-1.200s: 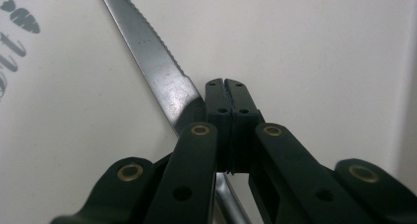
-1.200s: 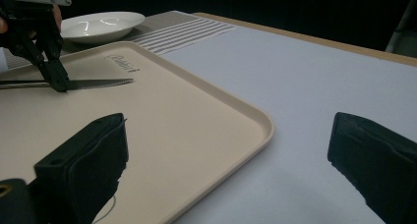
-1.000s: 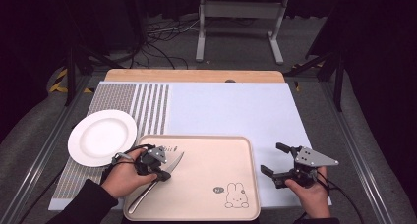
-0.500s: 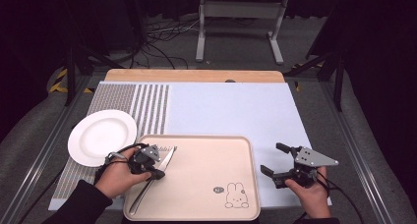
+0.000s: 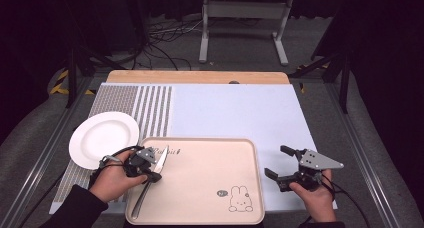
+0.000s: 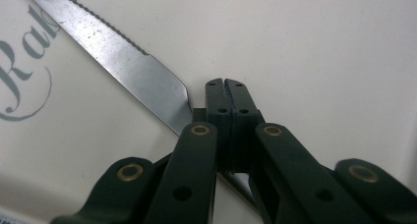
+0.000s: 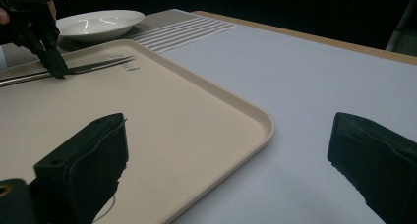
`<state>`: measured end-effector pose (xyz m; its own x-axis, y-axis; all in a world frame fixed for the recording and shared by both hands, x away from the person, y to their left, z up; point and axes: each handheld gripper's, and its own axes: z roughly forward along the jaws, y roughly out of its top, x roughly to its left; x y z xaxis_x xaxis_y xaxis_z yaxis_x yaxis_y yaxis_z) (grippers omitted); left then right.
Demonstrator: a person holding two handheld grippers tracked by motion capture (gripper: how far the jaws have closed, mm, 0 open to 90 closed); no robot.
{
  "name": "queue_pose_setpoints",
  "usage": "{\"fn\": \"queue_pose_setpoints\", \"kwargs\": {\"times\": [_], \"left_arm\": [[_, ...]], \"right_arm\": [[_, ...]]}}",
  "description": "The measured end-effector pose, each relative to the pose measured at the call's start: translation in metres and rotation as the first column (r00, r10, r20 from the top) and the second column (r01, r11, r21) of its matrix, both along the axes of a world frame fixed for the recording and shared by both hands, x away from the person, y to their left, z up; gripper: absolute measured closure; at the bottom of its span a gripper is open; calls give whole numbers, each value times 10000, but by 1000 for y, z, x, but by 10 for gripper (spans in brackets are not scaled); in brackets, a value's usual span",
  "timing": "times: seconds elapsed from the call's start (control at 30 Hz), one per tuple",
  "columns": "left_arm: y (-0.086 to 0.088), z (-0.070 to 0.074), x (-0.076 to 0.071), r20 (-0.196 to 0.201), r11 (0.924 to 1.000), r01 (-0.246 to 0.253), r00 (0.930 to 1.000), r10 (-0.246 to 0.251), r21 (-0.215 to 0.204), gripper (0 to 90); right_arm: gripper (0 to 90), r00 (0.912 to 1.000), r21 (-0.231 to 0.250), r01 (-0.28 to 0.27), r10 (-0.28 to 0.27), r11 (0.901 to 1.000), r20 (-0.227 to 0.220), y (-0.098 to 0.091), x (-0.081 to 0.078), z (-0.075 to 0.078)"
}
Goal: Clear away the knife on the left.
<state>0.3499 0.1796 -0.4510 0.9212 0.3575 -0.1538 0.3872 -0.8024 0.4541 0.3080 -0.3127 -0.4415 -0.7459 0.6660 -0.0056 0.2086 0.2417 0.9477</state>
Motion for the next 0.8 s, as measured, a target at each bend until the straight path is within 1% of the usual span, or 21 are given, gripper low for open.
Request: {"fn": "queue_pose_setpoints", "kwargs": {"times": [0.03,0.07,0.13,0.17,0.2,0.27,0.3,0.33,0.4,0.43,0.47,0.5,0.53,0.63,0.67,0.8], "left_arm": [[1,-1,-1,-9,9999,-81,10000,81,-68,900],[2,0,-1,-82,9999,-132,9999,132,-29,900],[4,0,0,-48,10000,-95,9999,95,-7,900],[5,-1,-2,-110,9996,-276,9996,275,-69,900],[6,-1,-1,-35,9997,-235,9997,234,-61,900],[7,0,-2,-79,9998,-221,9997,222,20,900],[7,0,-2,-74,9995,-303,9995,302,-20,900],[8,0,-2,-37,9998,-207,9998,208,37,900],[9,0,-2,-61,9997,-232,9997,232,45,900],[10,1,-3,-81,9996,-253,9996,254,150,900],[10,1,-3,-81,9996,-253,9996,254,150,900],[10,0,-4,-72,9995,-309,9995,310,56,900],[12,1,-4,-56,9995,-247,9997,248,176,900],[14,0,-5,-43,9992,-386,9992,387,118,900],[14,0,-5,-136,9992,-378,9992,380,138,900],[17,0,-5,-90,9991,-415,9991,416,124,900]], "right_arm": [[24,10000,0,0,0,10000,1,0,0,0],[24,10000,2,2,-2,10000,4,0,0,0],[24,10000,-2,9,-9,10000,0,0,0,0],[24,10000,-1,14,-14,10000,-7,0,0,0],[24,10000,-2,10,-10,10000,-10,0,0,0],[24,10000,-14,-5,5,10000,-7,0,0,0],[24,10000,-19,-9,9,10000,-2,1,0,0],[24,10000,-16,-9,9,10000,-3,1,0,0],[24,10000,-16,-7,7,10000,-1,1,0,0],[24,10000,-17,-5,5,10000,-4,1,0,0],[24,10000,-15,-6,6,10000,0,1,0,0],[24,10000,-16,-7,7,10000,3,1,0,0],[24,10000,-16,-9,9,10000,3,1,0,0],[24,10000,-23,-7,7,10000,1,1,0,0],[24,10000,-21,-11,11,10000,-1,1,0,0],[24,10000,-22,-19,19,10000,-15,1,0,-1]]}}
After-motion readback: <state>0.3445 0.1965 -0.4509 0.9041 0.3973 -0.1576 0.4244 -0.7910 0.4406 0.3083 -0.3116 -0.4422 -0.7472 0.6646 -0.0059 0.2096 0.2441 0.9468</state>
